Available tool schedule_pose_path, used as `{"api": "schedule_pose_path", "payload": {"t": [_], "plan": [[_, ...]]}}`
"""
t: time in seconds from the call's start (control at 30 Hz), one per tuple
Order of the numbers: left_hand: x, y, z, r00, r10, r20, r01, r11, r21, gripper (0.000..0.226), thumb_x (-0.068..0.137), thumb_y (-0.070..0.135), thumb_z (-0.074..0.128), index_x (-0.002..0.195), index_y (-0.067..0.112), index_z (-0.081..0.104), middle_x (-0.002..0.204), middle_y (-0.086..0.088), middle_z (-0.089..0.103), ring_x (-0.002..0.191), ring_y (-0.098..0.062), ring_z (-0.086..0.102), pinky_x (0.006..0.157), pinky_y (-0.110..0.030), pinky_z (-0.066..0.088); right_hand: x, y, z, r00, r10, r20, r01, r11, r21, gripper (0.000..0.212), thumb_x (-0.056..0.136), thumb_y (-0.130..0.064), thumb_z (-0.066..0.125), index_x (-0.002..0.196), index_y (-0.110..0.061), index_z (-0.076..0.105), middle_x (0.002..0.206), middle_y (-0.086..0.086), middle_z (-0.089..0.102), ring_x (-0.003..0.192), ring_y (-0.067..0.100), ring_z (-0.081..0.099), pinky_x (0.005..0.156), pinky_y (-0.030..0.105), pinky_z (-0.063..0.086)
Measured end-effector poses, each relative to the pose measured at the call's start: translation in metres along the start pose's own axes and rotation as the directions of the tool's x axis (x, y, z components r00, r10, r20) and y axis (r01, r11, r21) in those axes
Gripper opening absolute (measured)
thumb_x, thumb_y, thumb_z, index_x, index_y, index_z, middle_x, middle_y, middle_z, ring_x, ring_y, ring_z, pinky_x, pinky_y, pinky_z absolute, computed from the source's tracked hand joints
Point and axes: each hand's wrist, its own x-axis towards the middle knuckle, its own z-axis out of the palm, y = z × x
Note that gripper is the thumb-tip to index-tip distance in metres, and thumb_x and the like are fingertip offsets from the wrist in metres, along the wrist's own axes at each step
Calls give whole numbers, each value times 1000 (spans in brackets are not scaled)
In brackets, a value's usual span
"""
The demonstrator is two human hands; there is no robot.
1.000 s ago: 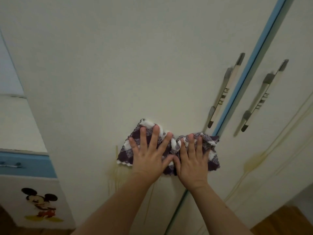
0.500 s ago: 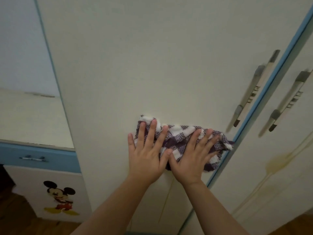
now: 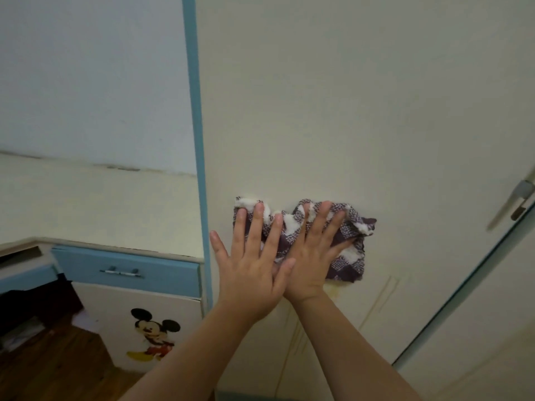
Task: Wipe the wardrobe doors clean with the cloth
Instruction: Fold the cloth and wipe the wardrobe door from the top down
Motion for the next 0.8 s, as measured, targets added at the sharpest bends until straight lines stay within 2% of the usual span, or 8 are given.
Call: {"api": "schedule_pose_path", "payload": {"t": [0.1, 0.17, 0.33, 0.47, 0.5, 0.57, 0.63, 0.8], "plan": [[3, -16, -1, 998, 26, -54, -27, 999, -20, 58, 92, 48, 21, 142, 17, 25, 150, -12, 20, 139, -30, 12, 108, -59, 2, 0, -18, 13, 997, 51, -51, -51, 999, 9, 47, 100, -15, -3, 143, -9, -22, 146, 16, -37, 136, 34, -28, 104, 67, 8], [5, -24, 2, 995, 42, -89, -46, 998, -43, 59, 92, 48, 23, 141, 16, 23, 149, -12, 17, 140, -28, 8, 109, -54, 0, -1, -24, 21, 993, 52, -102, -52, 999, 0, 47, 101, -15, -1, 142, -11, -24, 145, 13, -39, 136, 31, -29, 105, 61, -2], [6, -24, 15, 983, 46, -180, -78, 981, -176, 61, 89, 43, 30, 142, 14, 17, 149, -13, 11, 139, -29, 4, 112, -49, 5, -3, -22, 28, 973, 7, -231, -20, 998, -54, 50, 103, -17, 7, 142, -11, -24, 146, 15, -38, 136, 32, -28, 104, 66, 10], [6, -28, 24, 957, 31, -287, -105, 963, -246, 63, 88, 40, 34, 140, 7, 22, 147, -16, 13, 138, -33, 7, 111, -53, 10, -4, -23, 33, 966, -100, -237, 77, 992, -103, 50, 102, -17, 7, 144, -12, -21, 146, 13, -37, 136, 30, -28, 104, 61, 1], [6, -30, 26, 949, 16, -314, -102, 961, -259, 63, 88, 40, 34, 140, 6, 23, 147, -17, 14, 138, -33, 8, 111, -53, 10, -4, -25, 35, 964, -136, -227, 115, 988, -103, 49, 102, -17, 7, 145, -13, -16, 149, 14, -31, 137, 31, -25, 105, 61, 0], [2, -34, 29, 937, -23, -349, -79, 958, -277, 64, 87, 40, 34, 140, 4, 22, 147, -17, 13, 138, -32, 7, 110, -53, 10, -6, -28, 38, 953, -203, -227, 182, 977, -109, 45, 102, -16, 8, 146, -15, 2, 153, 14, -1, 138, 32, -11, 105, 62, 2], [-4, -40, 34, 929, -80, -362, -31, 956, -291, 67, 87, 41, 34, 141, 5, 18, 149, -18, 14, 139, -32, 7, 109, -55, 8, -9, -34, 41, 935, -279, -220, 249, 956, -154, 44, 101, -17, 15, 145, -19, 10, 151, 3, 21, 137, 33, -1, 105, 62, 5], [-24, -55, 44, 887, -262, -379, 130, 932, -340, 70, 85, 44, 33, 142, 6, 20, 149, -22, 23, 138, -35, 15, 107, -60, 8, -27, -51, 47, 881, -453, -134, 417, 879, -232, 52, 96, -34, 21, 146, -26, 11, 150, -4, 9, 140, 25, 18, 104, 62, 4]]}}
